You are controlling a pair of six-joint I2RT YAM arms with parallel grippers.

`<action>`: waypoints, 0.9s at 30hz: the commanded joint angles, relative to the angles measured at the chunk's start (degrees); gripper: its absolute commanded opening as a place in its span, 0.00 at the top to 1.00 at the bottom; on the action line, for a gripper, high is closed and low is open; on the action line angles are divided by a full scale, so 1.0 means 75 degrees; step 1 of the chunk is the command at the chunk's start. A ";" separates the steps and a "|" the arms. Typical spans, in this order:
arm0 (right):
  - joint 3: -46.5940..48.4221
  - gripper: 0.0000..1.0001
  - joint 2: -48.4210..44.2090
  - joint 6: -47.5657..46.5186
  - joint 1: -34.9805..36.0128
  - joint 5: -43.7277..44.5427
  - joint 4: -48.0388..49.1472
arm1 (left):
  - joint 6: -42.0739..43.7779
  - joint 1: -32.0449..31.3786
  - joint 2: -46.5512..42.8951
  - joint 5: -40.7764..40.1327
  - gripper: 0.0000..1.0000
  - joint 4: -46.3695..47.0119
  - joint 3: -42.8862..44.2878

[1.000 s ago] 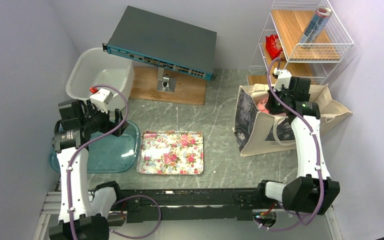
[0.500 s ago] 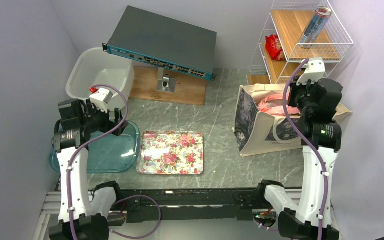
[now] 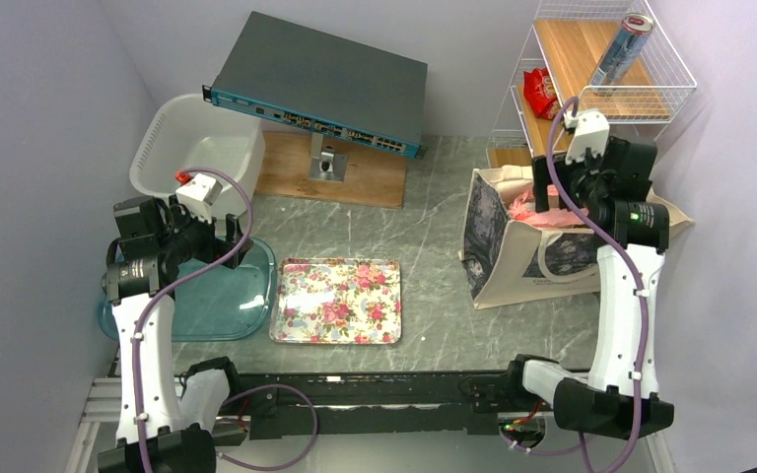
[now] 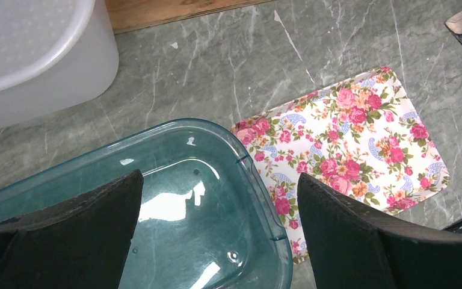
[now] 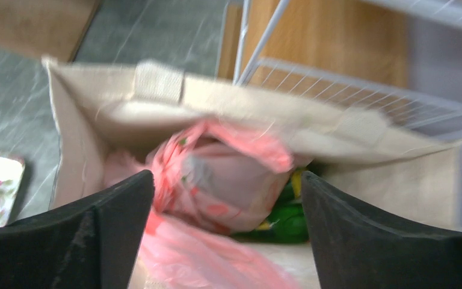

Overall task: Untie the knot of the grocery bags and take out the mixed food
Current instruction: Pick up the takeout bag from the takeout bag.

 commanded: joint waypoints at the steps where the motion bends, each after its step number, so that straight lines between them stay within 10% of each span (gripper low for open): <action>1: -0.0252 0.00 0.0063 -0.0765 -0.0020 -0.0378 -0.0948 | 0.0022 -0.0008 -0.0064 0.0129 0.01 0.0157 -0.0004; 18: -0.1356 0.03 0.1035 -0.2010 -0.0010 0.0329 -0.1394 | 0.0026 -0.0012 -0.0036 0.0274 0.01 0.0165 -0.0123; 22: -0.1770 0.42 0.1077 -0.2067 -0.0001 0.0846 -0.0885 | 0.0023 -0.0010 -0.0007 0.0264 0.01 0.0169 -0.0098; 24: -0.1898 0.91 0.0983 -0.1964 0.0013 0.1101 -0.0605 | 0.0051 -0.0012 0.0005 0.0223 0.01 0.0159 -0.0101; 27: -0.2085 1.00 0.0479 -0.1684 0.0010 0.1393 0.0173 | 0.0069 -0.0014 -0.0001 0.0195 0.01 0.0136 -0.0086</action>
